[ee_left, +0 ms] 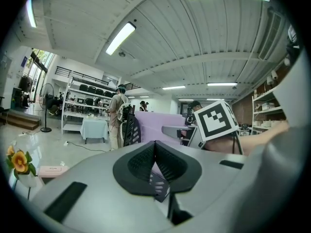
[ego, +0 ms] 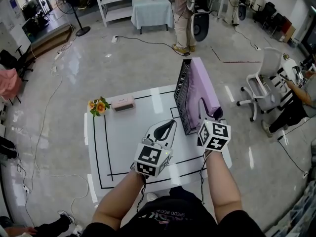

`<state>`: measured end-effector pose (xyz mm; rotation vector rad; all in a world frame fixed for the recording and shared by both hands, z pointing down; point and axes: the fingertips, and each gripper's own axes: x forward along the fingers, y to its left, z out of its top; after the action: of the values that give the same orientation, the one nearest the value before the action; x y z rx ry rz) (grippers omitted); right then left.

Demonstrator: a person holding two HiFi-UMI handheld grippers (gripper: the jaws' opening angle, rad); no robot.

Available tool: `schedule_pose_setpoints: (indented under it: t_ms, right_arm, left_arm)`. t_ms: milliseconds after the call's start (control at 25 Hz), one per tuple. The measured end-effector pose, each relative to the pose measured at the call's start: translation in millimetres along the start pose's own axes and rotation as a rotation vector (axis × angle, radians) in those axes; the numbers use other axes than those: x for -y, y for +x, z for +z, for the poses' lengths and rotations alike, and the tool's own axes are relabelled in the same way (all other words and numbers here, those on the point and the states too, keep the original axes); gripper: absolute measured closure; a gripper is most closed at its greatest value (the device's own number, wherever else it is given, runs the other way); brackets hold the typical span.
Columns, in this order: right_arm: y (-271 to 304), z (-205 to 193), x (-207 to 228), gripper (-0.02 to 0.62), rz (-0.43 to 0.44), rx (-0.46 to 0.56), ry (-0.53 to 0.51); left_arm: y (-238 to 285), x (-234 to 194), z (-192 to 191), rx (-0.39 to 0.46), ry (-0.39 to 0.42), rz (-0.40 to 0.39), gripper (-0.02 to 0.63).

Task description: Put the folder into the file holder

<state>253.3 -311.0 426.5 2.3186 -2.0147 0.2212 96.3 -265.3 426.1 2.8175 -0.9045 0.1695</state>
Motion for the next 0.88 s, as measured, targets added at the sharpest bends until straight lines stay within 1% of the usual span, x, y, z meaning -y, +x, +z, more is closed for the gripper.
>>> schedule_pose_setpoints:
  t_ms: [280,440,560,680,800,880]
  right_arm:
    - [-36,16,-3,0.377,0.022,0.019,-0.038]
    - [-67,28,-1,0.377,0.009,0.056,-0.046]
    - [-93,36,-7,0.377,0.011,0.088,-0.046]
    - [-119,43,-25,0.379,0.043,0.116,-0.047]
    - [-142,46,-49,0.38,0.097,0.127,-0.048]
    - [-156,45,-67,0.408,0.143,0.123,-0.055]
  left_arm:
    - [-20,14,9,0.026,-0.006,-0.005,0.601]
    - [-40,21,14,0.05,-0.008,0.015,0.601]
    - [-61,26,15,0.062,0.001,0.026,0.601]
    - [-84,30,13,0.063,0.024,0.032,0.601]
    - [-111,31,13,0.068,0.025,0.052,0.601]
    - [-131,30,13,0.073,0.027,0.07,0.601]
